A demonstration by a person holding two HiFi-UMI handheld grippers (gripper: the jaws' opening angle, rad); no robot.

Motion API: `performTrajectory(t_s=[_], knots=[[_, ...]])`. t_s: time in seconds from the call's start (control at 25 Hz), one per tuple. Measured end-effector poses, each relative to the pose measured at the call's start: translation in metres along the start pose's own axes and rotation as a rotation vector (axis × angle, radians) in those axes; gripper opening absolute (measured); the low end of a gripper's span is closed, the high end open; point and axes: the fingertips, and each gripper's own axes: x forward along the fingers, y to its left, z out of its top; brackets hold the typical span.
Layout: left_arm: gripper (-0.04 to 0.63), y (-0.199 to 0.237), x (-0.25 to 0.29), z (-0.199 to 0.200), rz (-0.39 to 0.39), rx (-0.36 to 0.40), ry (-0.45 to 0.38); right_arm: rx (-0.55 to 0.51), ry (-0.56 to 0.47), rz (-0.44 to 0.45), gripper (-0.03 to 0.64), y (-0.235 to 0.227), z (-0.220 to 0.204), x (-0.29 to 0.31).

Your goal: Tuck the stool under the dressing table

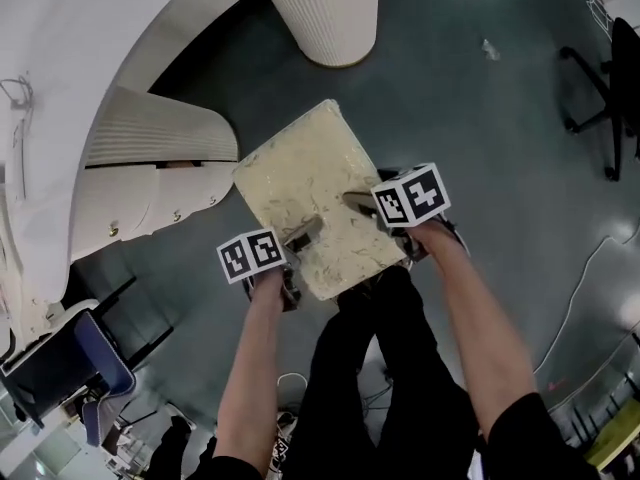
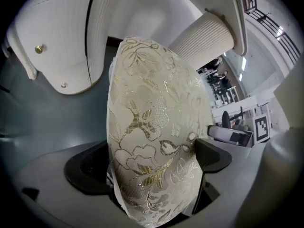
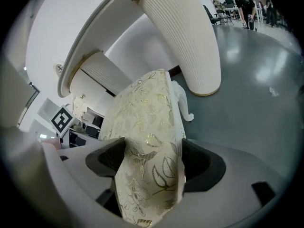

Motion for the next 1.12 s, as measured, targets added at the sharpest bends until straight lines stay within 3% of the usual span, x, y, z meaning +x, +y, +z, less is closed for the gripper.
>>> performTrajectory(t_s=[0.16, 0.36, 0.64, 1.12], knots=[[0.551, -0.012, 0.012, 0.023, 0.014, 0.021, -0.013, 0.009, -0.026, 0.018, 0.333, -0.019, 0.020, 0.000], [0.552, -0.010, 0.018, 0.051, 0.026, -0.013, -0.048, 0.016, -0.010, 0.035, 0.333, -0.030, 0.047, 0.013], [0.554, -0.008, 0.026, 0.088, 0.001, -0.058, -0.119, -0.067, -0.017, 0.020, 0.333, -0.036, 0.094, 0.028], [0.558, 0.003, 0.023, 0.170, 0.029, 0.023, -0.170, -0.064, -0.110, 0.029, 0.333, -0.040, 0.163, 0.057]])
